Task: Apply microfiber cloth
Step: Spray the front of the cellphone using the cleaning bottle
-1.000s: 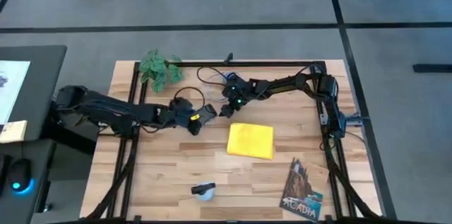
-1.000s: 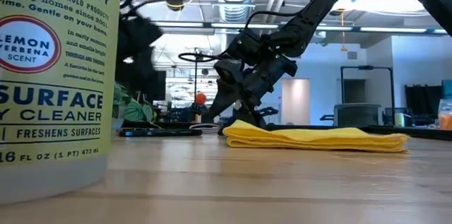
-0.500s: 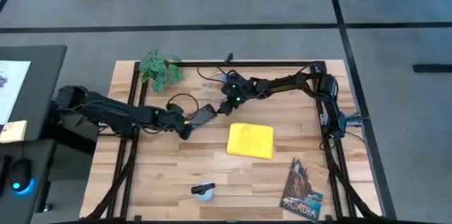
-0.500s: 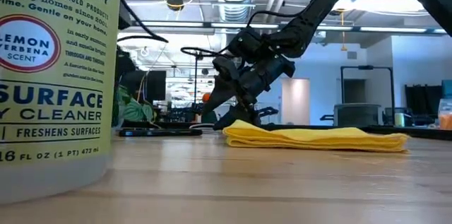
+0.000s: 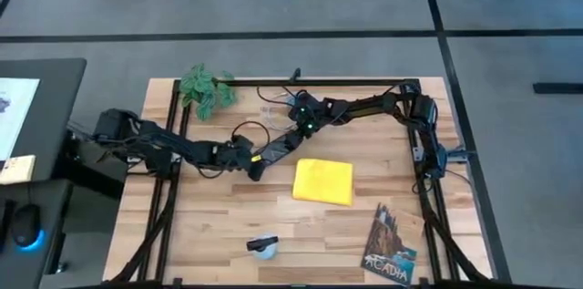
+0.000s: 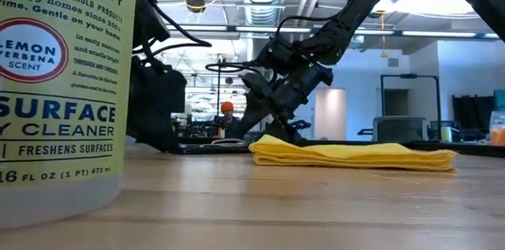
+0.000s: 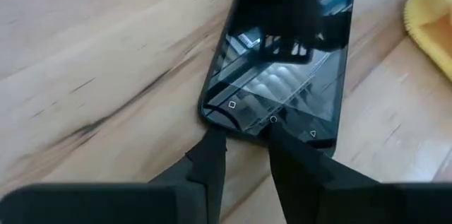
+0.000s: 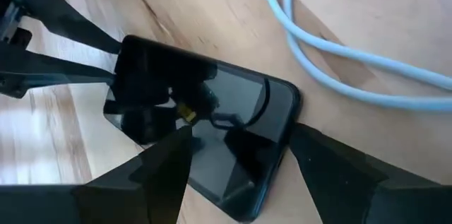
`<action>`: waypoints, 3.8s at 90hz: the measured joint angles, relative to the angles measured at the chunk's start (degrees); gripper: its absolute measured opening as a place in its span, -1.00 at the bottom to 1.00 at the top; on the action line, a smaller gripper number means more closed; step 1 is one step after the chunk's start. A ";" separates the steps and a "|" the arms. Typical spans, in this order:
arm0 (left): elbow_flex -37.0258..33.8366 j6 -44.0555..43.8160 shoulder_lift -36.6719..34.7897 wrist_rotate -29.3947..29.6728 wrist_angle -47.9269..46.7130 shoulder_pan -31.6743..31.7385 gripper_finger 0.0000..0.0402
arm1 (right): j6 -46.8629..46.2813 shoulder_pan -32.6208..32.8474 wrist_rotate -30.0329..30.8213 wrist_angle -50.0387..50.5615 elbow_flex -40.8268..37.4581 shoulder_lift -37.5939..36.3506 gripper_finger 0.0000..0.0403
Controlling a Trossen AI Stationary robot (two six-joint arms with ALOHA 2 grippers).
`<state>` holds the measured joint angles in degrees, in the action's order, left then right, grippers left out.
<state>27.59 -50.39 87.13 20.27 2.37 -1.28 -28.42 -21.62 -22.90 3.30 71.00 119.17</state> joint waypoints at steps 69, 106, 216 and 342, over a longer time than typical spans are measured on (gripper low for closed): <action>-0.30 1.55 4.74 4.68 10.92 -0.44 -0.57 | -0.73 0.56 -8.45 -2.46 -0.37 0.15 0.12; -0.46 0.79 4.90 6.84 13.12 -0.48 -0.57 | -0.06 -0.48 -13.85 -3.15 -0.35 0.15 -0.31; -0.22 12.87 4.85 8.97 25.76 -4.81 -0.57 | 3.18 -0.05 -9.12 -5.06 -0.11 0.11 -0.21; -1.14 29.18 -20.65 -18.30 -7.16 18.37 0.21 | 7.50 0.60 -7.14 -1.93 -0.15 0.09 -0.29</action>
<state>26.46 -21.21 66.48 1.97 -4.79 17.09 -20.93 -21.03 -30.04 1.38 70.85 119.26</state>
